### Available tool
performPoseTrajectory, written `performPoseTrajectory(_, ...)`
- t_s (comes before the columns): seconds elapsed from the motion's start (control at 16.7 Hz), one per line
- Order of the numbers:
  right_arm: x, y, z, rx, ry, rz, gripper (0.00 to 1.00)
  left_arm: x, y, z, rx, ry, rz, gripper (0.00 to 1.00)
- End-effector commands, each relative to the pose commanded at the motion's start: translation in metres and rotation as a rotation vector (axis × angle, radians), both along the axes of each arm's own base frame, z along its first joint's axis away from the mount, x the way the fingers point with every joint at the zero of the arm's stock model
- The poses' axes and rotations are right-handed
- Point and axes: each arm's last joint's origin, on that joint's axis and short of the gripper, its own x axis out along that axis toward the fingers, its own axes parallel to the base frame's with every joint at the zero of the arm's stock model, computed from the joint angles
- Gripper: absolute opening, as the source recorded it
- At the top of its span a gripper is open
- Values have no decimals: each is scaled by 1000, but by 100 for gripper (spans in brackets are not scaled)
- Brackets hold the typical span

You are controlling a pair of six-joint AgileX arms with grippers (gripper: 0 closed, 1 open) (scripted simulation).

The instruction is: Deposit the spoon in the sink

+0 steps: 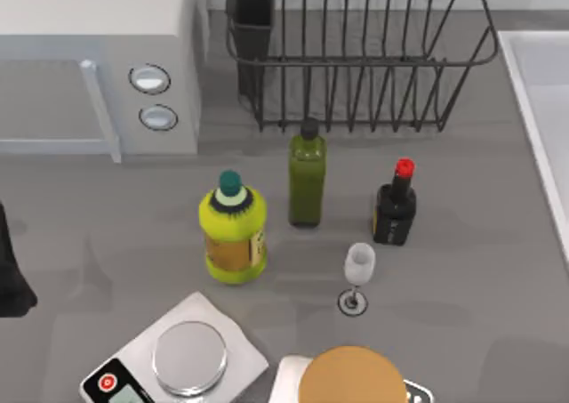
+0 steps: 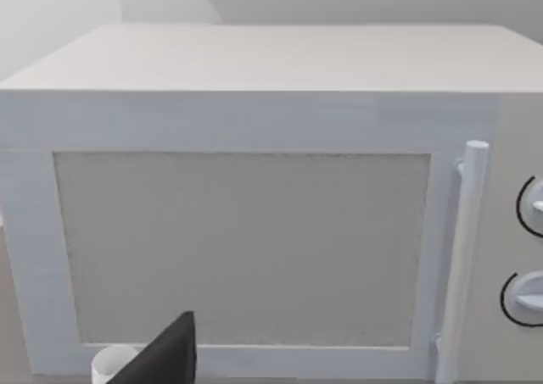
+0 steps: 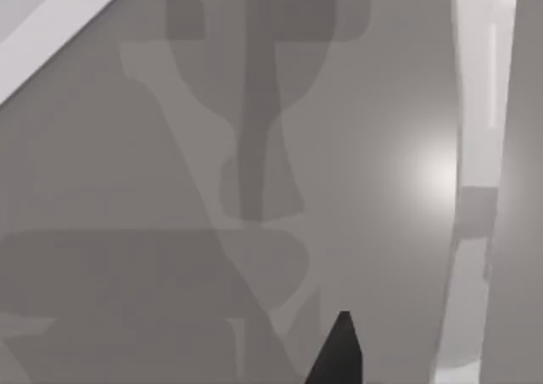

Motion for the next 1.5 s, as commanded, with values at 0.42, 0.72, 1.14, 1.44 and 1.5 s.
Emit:
performPoseTrajectory(0.42, 119, -10, 19, -37, 63, 0, 0, 0, 0, 0, 0, 0, 0, 100)
performPoseTrajectory(0.72, 223, 10, 16, -98, 14, -1, 0, 0, 0, 0, 0, 0, 0, 100)
performPoseTrajectory(1.14, 291, 57, -20, -147, -20, 5, 0, 0, 0, 0, 0, 0, 0, 100)
performPoseTrajectory(1.44, 294, 60, -23, -150, -22, 6, 0, 0, 0, 0, 0, 0, 0, 100)
performPoseTrajectory(1.5, 293, 58, -23, -147, -22, 0, 0, 0, 0, 0, 0, 0, 0, 100)
